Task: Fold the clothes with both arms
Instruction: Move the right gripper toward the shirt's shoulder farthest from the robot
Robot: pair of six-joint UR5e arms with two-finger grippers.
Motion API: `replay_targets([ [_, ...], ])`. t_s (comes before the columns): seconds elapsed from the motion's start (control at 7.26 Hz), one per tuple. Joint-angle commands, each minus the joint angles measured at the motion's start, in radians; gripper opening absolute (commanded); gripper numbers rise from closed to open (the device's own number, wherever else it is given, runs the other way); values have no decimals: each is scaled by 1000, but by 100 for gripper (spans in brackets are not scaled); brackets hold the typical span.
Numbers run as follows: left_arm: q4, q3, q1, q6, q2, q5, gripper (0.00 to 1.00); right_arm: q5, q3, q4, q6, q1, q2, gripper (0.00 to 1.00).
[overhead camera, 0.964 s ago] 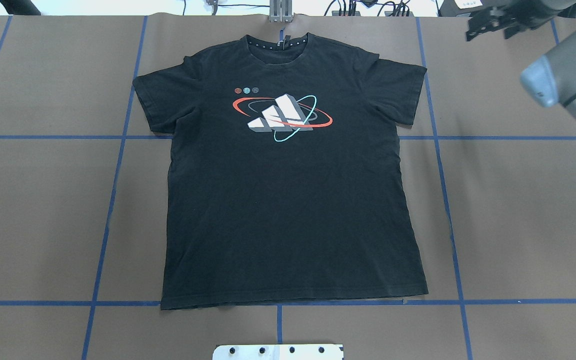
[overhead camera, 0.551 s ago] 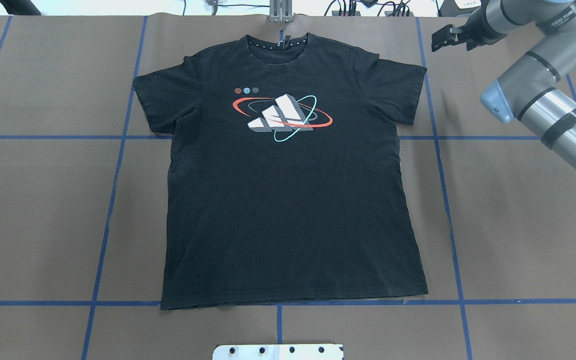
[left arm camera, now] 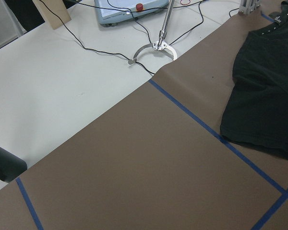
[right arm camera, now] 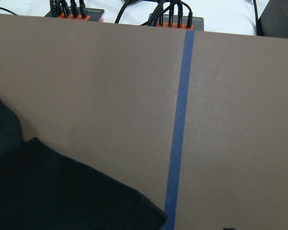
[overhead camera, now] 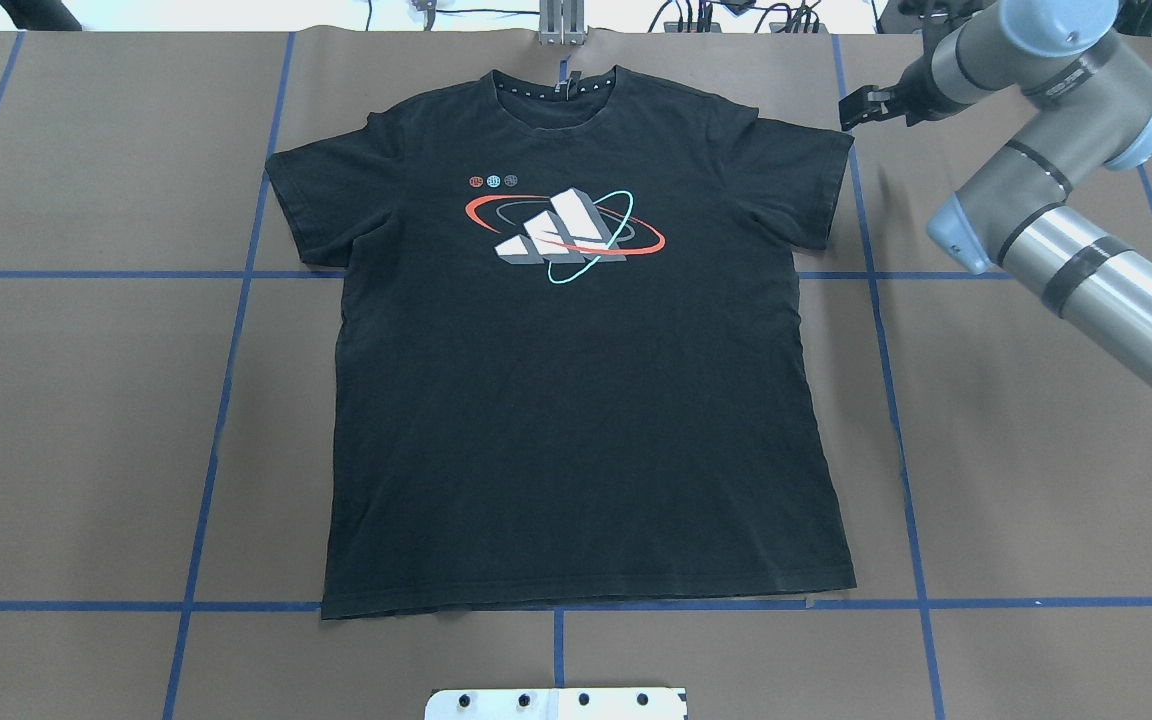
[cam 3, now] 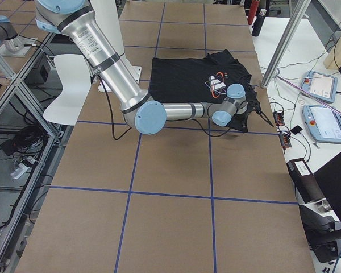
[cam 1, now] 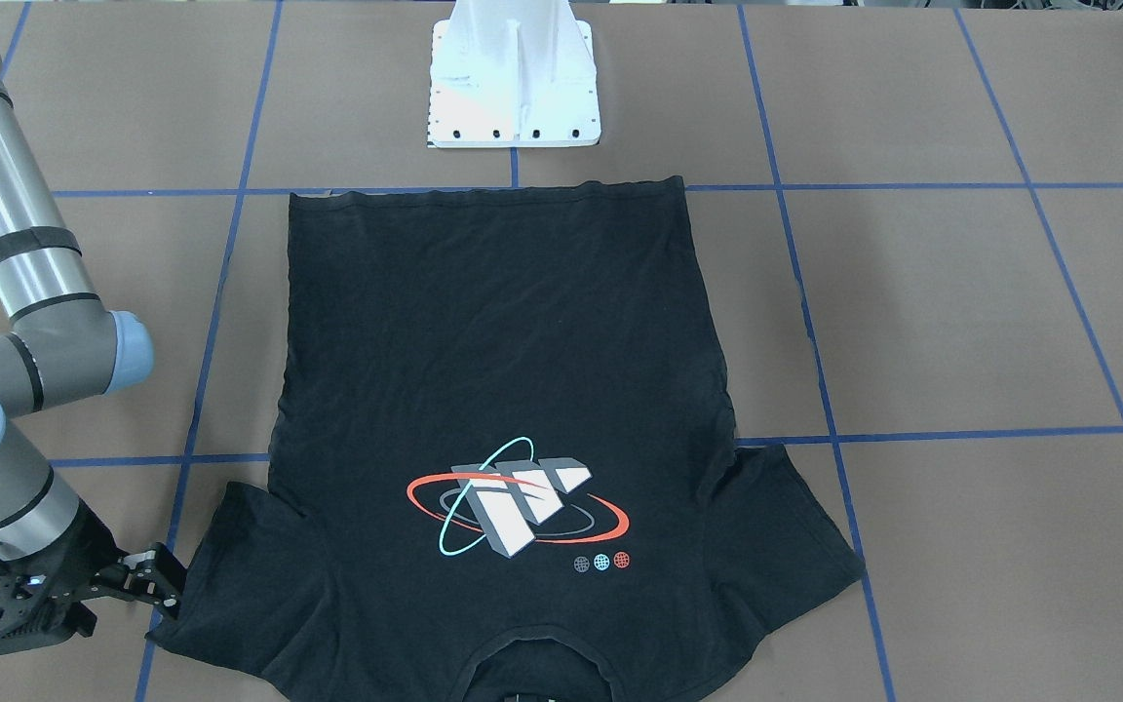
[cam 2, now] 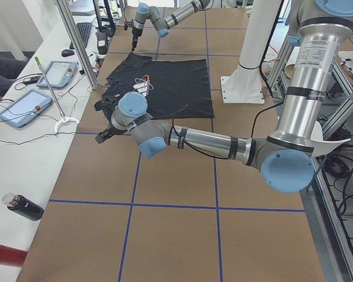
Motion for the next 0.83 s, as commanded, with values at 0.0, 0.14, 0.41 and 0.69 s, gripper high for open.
replay_targets([
  [0.0,-20,5,0,0,6,0,100,-32,-58,15,-25,-15,27,71],
  [0.14,-27,5,0,0,9,0,100,-33,-65,15,-66,-15,25,68],
  [0.41,-27,5,0,0,10,0,100,-44,-85,15,-69,-16,48,58],
  [0.69,-27,5,0,0,10,0,100,-44,-85,15,-69,-16,51,51],
])
